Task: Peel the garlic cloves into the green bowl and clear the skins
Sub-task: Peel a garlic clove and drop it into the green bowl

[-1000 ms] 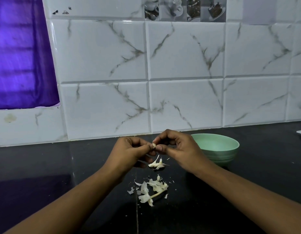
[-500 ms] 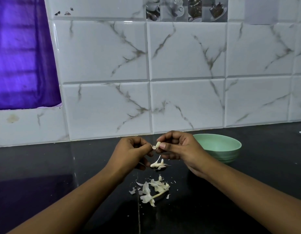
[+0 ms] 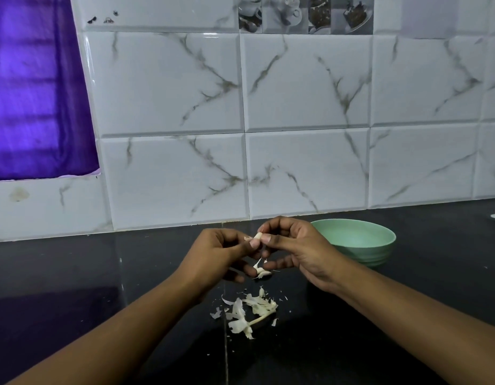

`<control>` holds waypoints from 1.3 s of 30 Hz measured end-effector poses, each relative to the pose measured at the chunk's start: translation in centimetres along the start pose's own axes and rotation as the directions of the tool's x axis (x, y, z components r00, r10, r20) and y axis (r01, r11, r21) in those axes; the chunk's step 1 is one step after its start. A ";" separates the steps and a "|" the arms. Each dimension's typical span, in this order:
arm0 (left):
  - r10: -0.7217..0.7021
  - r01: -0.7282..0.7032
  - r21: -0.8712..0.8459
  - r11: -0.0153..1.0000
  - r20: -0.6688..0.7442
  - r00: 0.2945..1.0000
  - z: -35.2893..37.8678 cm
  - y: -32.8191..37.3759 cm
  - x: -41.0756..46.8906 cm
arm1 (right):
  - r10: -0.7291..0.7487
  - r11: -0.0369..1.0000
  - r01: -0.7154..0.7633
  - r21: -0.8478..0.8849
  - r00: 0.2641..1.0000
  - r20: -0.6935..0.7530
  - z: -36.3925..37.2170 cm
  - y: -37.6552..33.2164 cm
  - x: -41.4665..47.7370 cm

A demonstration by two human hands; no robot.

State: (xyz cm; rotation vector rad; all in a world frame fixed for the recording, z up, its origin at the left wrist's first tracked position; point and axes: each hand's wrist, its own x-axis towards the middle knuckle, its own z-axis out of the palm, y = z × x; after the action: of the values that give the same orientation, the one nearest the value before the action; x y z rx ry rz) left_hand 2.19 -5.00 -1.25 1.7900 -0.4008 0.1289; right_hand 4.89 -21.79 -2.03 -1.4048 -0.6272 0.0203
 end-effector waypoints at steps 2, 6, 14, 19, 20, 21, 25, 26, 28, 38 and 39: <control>0.008 -0.008 -0.003 1.000 -0.007 1.000 0.0 0.0 0.0 | 0.007 1.000 -0.007 0.014 1.000 0.001 0.1 0.0 0.0; 0.005 -0.004 -0.026 1.000 0.029 1.000 -0.1 0.0 0.1 | 0.033 0.999 -0.034 0.038 0.999 0.035 0.3 0.0 -0.1; -0.103 0.129 -0.200 0.971 0.135 0.985 0.0 0.2 0.0 | 0.020 1.000 -0.022 0.020 0.998 0.065 0.0 -0.3 -0.1; -0.075 0.095 -0.172 0.981 0.119 0.990 -0.1 -0.1 0.0 | 0.035 0.999 -0.036 0.018 0.999 0.028 -0.2 -0.4 0.0; -0.067 0.083 -0.141 0.987 0.116 0.991 -0.3 -0.1 0.0 | 0.042 0.999 -0.043 0.023 0.999 0.015 -0.2 -0.4 0.0; -0.058 0.070 -0.100 0.993 0.112 0.992 -0.6 0.0 0.1 | 0.050 0.998 -0.050 0.030 0.999 0.006 -0.2 -0.4 0.0; -0.036 0.011 0.178 0.984 0.136 0.990 -1.7 0.6 0.1 | 0.071 0.995 -0.070 0.067 0.997 -0.020 -0.1 -0.4 0.1; -0.042 -0.003 0.268 0.963 0.161 0.986 -1.8 0.7 0.1 | 0.072 0.994 -0.070 0.080 0.997 -0.027 -0.2 -0.5 0.1; -0.058 -0.028 0.388 0.921 0.210 0.976 -2.0 0.8 0.1 | 0.076 0.993 -0.073 0.093 0.996 -0.035 -0.3 -0.7 0.1; 0.034 -0.185 0.596 0.781 0.255 0.966 -2.4 1.2 0.1 | 0.140 0.990 -0.140 0.019 0.990 0.000 -0.3 -0.5 0.0; 0.050 -0.191 0.600 0.777 0.243 0.969 -2.4 1.3 0.0 | 0.144 0.989 -0.144 0.016 0.990 0.002 -0.3 -0.4 0.0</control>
State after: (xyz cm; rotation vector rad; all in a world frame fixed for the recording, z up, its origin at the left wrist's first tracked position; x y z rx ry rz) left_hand 2.09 -2.98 0.58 2.4483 -0.6902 0.1737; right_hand 4.85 -22.16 -1.64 -1.4324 -0.5242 0.1402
